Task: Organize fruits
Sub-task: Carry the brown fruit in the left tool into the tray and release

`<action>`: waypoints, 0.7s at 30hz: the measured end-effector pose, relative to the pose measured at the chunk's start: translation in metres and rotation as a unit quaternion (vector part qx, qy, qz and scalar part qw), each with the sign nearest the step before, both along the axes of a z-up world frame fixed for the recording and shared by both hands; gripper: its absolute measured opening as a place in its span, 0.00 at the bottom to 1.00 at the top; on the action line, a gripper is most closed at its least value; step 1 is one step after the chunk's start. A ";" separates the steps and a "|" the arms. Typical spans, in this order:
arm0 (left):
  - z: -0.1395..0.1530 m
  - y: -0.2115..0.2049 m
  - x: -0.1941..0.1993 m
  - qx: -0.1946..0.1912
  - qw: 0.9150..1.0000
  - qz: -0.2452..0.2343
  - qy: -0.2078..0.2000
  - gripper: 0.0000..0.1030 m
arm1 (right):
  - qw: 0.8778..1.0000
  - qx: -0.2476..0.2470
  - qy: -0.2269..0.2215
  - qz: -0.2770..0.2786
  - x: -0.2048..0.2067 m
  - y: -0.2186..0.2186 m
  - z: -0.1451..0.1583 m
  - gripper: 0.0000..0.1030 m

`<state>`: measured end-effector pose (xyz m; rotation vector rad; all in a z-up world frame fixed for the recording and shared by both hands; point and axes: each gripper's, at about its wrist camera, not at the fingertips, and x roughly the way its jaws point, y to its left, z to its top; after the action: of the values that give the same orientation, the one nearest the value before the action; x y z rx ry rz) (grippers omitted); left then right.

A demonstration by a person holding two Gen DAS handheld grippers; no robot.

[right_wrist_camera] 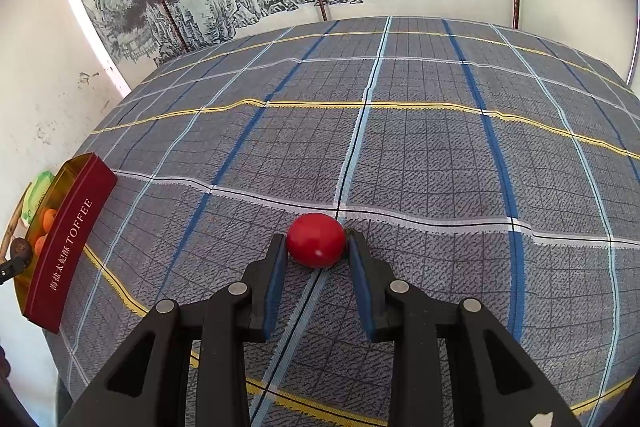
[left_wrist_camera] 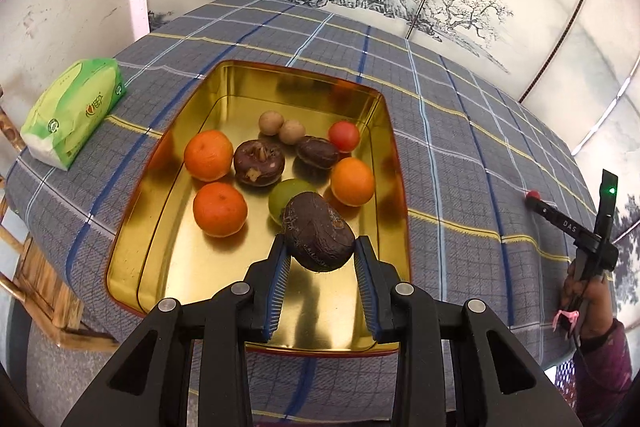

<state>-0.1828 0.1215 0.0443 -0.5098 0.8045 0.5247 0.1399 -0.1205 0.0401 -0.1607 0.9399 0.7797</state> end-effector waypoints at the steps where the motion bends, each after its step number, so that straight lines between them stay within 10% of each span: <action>1: 0.000 0.000 0.000 0.000 1.000 0.000 0.000 0.33 | 1.000 0.000 0.000 0.000 0.000 0.000 0.000 0.28; 21: -0.005 0.002 -0.002 0.021 1.000 0.009 0.016 0.33 | 1.000 -0.006 -0.005 0.000 -0.001 0.002 -0.001 0.28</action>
<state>-0.1848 0.1235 0.0392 -0.4703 0.8175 0.5660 0.1390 -0.1185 0.0390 -0.1752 0.9355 0.7732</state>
